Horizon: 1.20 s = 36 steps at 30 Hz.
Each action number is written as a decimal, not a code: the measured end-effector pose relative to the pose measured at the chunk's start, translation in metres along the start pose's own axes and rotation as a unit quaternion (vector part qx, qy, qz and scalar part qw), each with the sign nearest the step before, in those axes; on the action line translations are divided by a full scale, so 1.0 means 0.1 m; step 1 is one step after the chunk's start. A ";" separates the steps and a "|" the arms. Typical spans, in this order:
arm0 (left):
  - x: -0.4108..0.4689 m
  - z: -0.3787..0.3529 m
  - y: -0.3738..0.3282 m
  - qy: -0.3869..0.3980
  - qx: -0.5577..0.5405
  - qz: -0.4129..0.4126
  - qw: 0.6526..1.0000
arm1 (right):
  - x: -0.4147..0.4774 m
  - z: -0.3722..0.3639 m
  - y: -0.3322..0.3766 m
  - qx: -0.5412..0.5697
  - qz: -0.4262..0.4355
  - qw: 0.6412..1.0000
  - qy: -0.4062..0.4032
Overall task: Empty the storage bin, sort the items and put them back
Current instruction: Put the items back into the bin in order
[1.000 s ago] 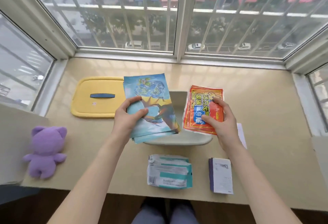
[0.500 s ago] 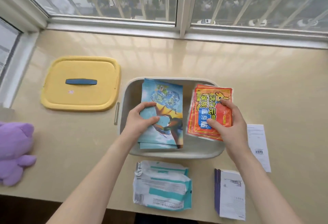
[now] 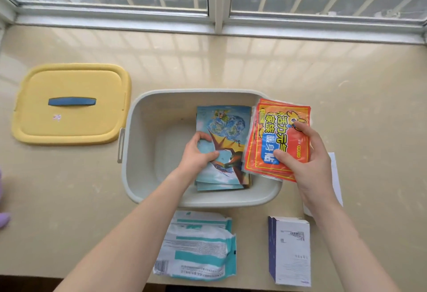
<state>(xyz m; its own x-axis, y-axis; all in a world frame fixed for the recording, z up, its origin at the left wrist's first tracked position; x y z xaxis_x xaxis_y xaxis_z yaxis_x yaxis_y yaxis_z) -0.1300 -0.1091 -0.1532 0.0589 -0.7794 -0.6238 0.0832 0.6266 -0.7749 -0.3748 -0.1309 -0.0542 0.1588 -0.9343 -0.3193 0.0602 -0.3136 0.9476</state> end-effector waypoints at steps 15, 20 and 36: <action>0.12 -0.07 0.19 -0.005 0.146 0.028 0.989 | 0.00 -0.01 0.01 -0.006 0.002 1.000 0.011; 0.10 -0.08 0.18 -0.069 0.404 0.033 0.912 | 0.00 -0.02 0.02 -0.014 0.002 1.000 0.013; 0.19 0.13 0.23 -0.049 0.349 -0.019 0.936 | -0.04 -0.03 0.00 -0.040 0.019 0.999 0.018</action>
<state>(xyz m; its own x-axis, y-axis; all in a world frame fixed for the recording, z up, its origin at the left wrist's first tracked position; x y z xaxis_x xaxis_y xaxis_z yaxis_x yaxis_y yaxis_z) -0.1139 -0.1091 -0.1817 0.1309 -0.8197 -0.5576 0.7148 0.4678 -0.5198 -0.3724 -0.1264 -0.0527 0.1976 -0.9380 -0.2849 0.1314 -0.2627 0.9559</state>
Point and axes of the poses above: each hand's wrist, its own x-axis towards the middle knuckle, its own z-axis out of the back of the hand, y = z × x, the point moved 2 cm from there along x, towards the middle knuckle, and after that the axes turned 11 degrees about y, right-handed, at the moved point
